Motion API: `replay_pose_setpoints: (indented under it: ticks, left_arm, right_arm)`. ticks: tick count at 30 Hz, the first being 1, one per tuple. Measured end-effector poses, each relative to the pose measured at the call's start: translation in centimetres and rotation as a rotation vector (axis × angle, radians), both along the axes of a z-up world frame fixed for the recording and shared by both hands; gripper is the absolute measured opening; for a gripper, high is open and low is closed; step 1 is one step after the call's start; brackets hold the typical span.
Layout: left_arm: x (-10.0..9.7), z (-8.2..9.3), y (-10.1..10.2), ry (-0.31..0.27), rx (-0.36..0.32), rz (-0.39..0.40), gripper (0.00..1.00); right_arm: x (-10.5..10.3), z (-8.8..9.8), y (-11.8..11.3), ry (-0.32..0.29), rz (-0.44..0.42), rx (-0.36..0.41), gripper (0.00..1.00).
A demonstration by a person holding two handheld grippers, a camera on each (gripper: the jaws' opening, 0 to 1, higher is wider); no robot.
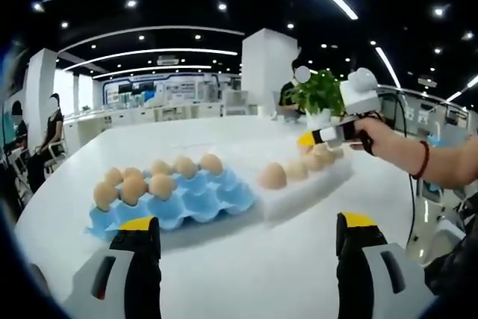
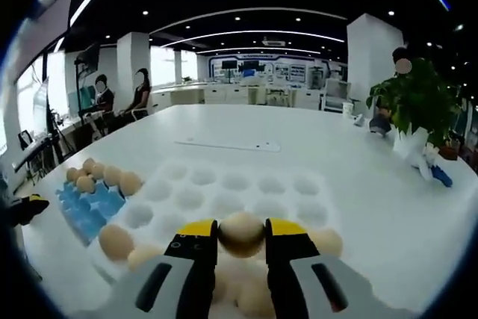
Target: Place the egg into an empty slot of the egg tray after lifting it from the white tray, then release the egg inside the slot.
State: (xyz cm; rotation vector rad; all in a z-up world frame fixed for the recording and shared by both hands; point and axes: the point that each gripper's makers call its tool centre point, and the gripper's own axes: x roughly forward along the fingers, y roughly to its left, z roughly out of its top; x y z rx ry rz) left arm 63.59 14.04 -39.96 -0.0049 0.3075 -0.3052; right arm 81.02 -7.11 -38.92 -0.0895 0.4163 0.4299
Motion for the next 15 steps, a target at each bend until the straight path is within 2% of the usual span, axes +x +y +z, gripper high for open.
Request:
replay_pose_setpoints:
  ticks: [15]
  left_arm:
    - [-0.9,-0.2,0.1,0.012,0.021,0.01,1.0]
  right_arm:
    - [-0.9,0.1,3.0,0.008,0.072,0.028,0.26]
